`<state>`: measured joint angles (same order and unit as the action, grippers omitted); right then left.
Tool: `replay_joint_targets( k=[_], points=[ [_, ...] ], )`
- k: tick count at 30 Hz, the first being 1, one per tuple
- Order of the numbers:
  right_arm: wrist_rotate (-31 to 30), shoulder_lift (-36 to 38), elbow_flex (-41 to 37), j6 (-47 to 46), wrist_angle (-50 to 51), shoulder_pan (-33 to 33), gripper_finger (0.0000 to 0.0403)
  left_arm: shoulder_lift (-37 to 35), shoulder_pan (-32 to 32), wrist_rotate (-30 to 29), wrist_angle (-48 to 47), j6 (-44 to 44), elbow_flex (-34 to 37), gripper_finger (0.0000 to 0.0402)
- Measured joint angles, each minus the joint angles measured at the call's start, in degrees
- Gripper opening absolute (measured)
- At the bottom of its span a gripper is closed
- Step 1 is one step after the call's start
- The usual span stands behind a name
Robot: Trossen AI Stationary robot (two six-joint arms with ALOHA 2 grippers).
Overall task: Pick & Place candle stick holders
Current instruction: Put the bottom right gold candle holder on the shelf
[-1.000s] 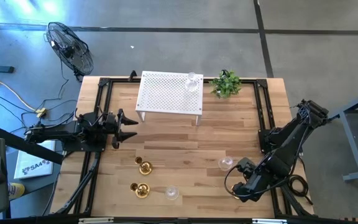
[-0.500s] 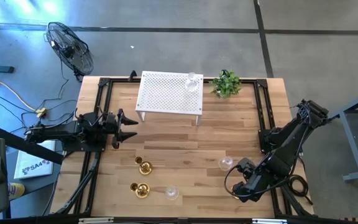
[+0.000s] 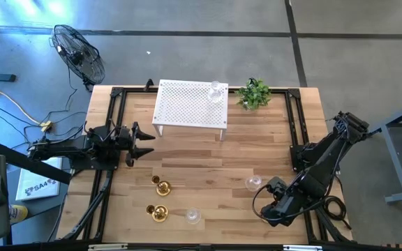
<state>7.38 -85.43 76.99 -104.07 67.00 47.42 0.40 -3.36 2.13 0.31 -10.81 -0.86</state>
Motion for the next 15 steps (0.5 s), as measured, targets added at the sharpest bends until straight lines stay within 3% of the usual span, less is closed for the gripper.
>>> replay_joint_targets(
  k=[15],
  points=[
    [-2.42,0.00,0.00,2.61,-0.15,0.01,0.0126,-0.01,0.00,0.02,0.00,-0.01,0.00,0.0250]
  ],
)
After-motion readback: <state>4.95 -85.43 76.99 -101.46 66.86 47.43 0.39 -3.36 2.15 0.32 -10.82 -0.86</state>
